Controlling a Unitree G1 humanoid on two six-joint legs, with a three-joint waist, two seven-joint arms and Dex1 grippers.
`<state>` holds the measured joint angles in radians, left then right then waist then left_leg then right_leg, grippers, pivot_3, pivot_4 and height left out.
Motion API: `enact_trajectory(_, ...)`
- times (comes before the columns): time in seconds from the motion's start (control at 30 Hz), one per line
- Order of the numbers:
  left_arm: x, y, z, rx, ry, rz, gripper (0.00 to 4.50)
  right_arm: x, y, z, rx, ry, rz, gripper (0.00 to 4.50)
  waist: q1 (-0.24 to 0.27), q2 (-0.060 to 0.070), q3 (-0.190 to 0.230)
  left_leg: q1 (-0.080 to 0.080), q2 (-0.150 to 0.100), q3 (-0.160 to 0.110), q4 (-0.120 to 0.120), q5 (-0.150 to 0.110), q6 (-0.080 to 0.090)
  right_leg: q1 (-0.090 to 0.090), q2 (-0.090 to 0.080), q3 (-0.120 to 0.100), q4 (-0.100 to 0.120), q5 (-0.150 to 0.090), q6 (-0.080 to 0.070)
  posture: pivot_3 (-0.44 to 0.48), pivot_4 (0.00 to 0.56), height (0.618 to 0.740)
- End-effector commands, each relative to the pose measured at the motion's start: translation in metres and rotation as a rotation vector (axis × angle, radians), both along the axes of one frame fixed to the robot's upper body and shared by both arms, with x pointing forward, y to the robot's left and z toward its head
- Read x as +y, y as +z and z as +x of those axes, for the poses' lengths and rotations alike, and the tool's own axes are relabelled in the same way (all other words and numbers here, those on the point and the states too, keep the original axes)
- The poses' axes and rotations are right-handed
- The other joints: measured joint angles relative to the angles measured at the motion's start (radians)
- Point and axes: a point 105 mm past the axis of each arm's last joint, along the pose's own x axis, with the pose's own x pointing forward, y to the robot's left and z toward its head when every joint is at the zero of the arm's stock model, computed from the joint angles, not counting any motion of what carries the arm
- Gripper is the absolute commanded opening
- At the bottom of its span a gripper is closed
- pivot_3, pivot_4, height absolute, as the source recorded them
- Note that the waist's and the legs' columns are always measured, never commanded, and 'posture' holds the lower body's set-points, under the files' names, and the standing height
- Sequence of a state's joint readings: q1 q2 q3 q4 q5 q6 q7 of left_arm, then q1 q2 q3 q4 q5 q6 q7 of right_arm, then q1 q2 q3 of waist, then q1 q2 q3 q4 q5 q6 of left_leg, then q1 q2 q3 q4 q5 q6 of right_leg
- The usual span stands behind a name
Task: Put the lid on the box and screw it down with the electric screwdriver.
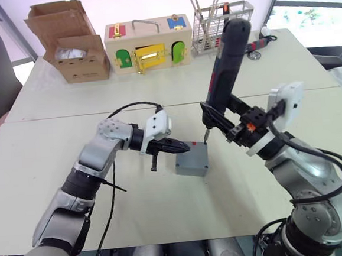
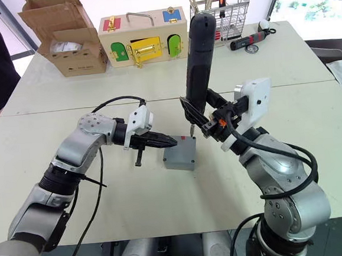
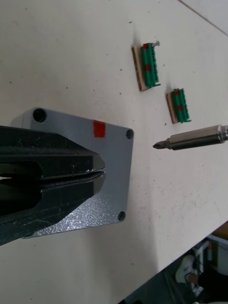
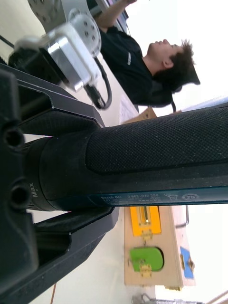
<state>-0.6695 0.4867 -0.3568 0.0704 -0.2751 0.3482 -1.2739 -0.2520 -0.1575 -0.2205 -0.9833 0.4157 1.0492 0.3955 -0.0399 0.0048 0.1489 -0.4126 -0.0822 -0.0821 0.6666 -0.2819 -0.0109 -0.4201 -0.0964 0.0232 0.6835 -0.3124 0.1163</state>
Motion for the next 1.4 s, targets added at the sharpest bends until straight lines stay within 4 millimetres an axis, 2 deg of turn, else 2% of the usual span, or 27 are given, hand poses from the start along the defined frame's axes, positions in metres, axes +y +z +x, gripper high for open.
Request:
enact_trajectory(0.03, 0.001, -0.007, -0.003, -0.037, -0.029, 0.041, 0.00, 0.003, 0.014, -0.013, -0.116, 0.013, -0.016, 1.89, 0.001, 0.000, 0.000, 0.000, 0.000, 0.000, 0.000, 0.000, 0.000, 0.000, 0.000, 0.000, 0.000, 0.000, 0.000, 0.000, 0.150, 0.740)
enact_trajectory(0.23, 0.003, -0.009, -0.003, -0.044, -0.034, 0.052, 0.00, 0.007, 0.007, -0.011, -0.111, 0.024, -0.019, 1.89, 0.001, 0.000, 0.000, 0.001, 0.001, 0.000, 0.000, 0.000, 0.000, 0.001, 0.001, 0.000, 0.000, 0.000, 0.000, 0.000, 0.150, 0.740)
enact_trajectory(0.7, 0.000, -0.005, -0.005, -0.059, -0.027, 0.047, 0.00, -0.002, -0.009, 0.004, -0.110, -0.020, -0.046, 1.89, 0.005, 0.000, 0.000, 0.003, 0.001, 0.000, 0.000, 0.000, 0.000, 0.005, 0.001, 0.000, -0.002, 0.000, 0.000, 0.000, 0.150, 0.740)
enact_trajectory(1.07, -0.001, -0.003, -0.004, -0.065, -0.024, 0.045, 0.00, -0.001, -0.007, 0.007, -0.135, -0.023, -0.032, 1.89, 0.007, 0.000, 0.000, 0.004, 0.001, -0.001, 0.000, 0.000, 0.000, 0.006, 0.001, 0.000, -0.002, 0.000, 0.000, 0.000, 0.150, 0.740)
enact_trajectory(1.23, 0.000, -0.003, -0.004, -0.062, -0.017, 0.045, 0.00, 0.000, -0.012, 0.009, -0.112, -0.015, -0.030, 1.89, 0.007, 0.000, 0.000, 0.004, 0.001, -0.001, 0.000, 0.000, 0.000, 0.006, 0.001, 0.000, -0.002, 0.000, 0.000, 0.000, 0.150, 0.740)
enact_trajectory(1.4, -0.001, -0.003, -0.004, -0.062, -0.017, 0.045, 0.00, 0.008, -0.034, 0.005, -0.025, 0.039, -0.084, 1.89, 0.008, 0.000, 0.000, 0.005, 0.001, -0.001, 0.000, 0.000, 0.000, 0.007, 0.001, 0.000, -0.002, 0.000, 0.000, 0.000, 0.150, 0.740)
